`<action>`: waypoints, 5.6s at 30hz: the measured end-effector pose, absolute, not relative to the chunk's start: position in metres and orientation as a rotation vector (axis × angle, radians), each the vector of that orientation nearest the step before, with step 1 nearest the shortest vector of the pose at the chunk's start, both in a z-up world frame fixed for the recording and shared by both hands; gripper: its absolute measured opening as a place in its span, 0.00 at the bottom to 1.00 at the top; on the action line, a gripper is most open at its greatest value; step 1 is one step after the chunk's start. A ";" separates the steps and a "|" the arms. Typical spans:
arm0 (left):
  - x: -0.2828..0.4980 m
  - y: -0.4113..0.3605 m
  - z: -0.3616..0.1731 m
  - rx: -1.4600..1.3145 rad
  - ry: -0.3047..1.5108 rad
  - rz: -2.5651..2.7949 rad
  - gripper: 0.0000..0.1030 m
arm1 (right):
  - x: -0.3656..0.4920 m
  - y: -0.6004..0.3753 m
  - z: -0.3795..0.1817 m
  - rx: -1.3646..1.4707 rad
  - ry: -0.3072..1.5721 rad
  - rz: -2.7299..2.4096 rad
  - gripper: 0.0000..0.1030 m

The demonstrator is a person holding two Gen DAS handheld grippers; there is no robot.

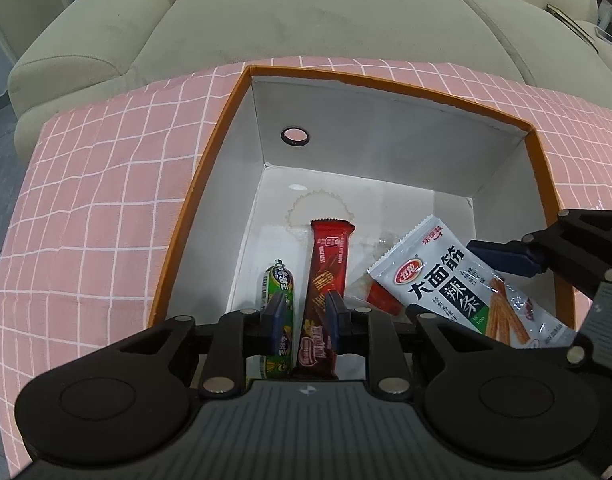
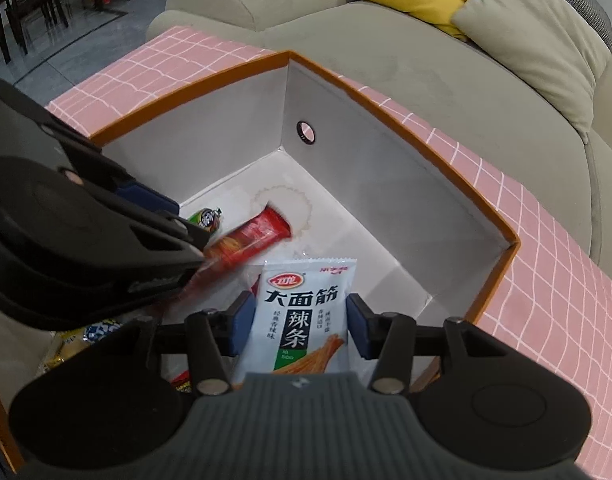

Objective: Organize snacks
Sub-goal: 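Open both tools to drop the bar and pack into the box, then withdraw both tools toward the clear ball bag and red-white pack, then move the left tool to the clear ball bag while the right tool approaches the red pack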

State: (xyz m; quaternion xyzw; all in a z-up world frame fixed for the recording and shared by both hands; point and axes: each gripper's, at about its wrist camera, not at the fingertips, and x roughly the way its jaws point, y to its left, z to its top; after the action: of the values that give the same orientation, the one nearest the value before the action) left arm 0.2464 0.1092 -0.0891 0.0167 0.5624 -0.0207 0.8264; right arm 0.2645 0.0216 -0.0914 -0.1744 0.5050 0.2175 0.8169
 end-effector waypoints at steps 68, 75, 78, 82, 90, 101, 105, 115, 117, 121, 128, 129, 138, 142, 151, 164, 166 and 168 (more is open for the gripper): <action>0.080 -0.050 -0.020 -0.060 0.850 -0.160 0.57 | 0.052 -0.200 -0.033 -0.014 0.854 0.139 0.86; 0.089 -0.077 -0.040 -0.050 0.887 -0.200 0.57 | 0.049 -0.231 -0.057 0.022 0.886 0.055 0.86; 0.096 -0.083 -0.048 -0.053 0.900 -0.215 0.57 | 0.054 -0.241 -0.064 0.049 0.897 0.032 0.86; 0.109 -0.087 -0.056 -0.056 0.919 -0.230 0.57 | 0.069 -0.253 -0.074 0.085 0.933 0.002 0.86; 0.144 -0.094 -0.067 -0.040 0.952 -0.266 0.69 | 0.102 -0.266 -0.086 0.153 0.977 -0.025 0.86; 0.205 -0.102 -0.079 0.019 0.980 -0.330 0.69 | 0.152 -0.269 -0.106 0.176 1.001 -0.032 0.86; 0.223 -0.105 -0.086 0.043 0.994 -0.357 0.69 | 0.170 -0.271 -0.116 0.166 1.001 -0.029 0.86; 0.251 -0.113 -0.113 0.039 1.069 -0.361 0.69 | 0.205 -0.285 -0.129 0.077 0.991 0.071 0.67; 0.257 -0.115 -0.120 0.044 1.091 -0.373 0.69 | 0.210 -0.282 -0.129 0.048 0.983 0.102 0.60; 0.268 -0.118 -0.133 0.051 1.127 -0.373 0.64 | 0.219 -0.276 -0.132 0.004 0.988 0.150 0.39; 0.276 -0.121 -0.148 0.003 1.163 -0.399 0.40 | 0.220 -0.271 -0.135 -0.026 0.963 0.211 0.10; 0.275 -0.120 -0.148 -0.010 1.157 -0.391 0.39 | 0.220 -0.270 -0.135 -0.029 0.963 0.208 0.08; 0.252 -0.108 -0.140 -0.031 1.174 -0.335 0.25 | 0.200 -0.264 -0.131 0.008 0.959 0.226 0.00; 0.227 -0.103 -0.137 -0.044 1.213 -0.327 0.25 | 0.180 -0.259 -0.131 0.042 0.979 0.232 0.00; 0.167 -0.093 -0.141 -0.080 1.283 -0.349 0.25 | 0.139 -0.254 -0.142 0.080 1.041 0.264 0.00; 0.171 -0.108 -0.122 0.145 1.199 -0.453 0.67 | 0.138 -0.263 -0.143 0.125 1.046 0.200 0.26; 0.174 -0.117 -0.121 0.241 1.183 -0.490 0.74 | 0.135 -0.267 -0.142 0.138 1.053 0.187 0.26; 0.177 -0.129 -0.125 0.351 1.172 -0.531 0.77 | 0.132 -0.270 -0.142 0.147 1.062 0.181 0.27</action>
State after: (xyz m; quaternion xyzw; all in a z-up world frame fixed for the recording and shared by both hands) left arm 0.1773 -0.1288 -0.1248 0.1628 0.5434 -0.2461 0.7859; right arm 0.1318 -0.2702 -0.1417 0.0697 0.5052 0.0860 0.8559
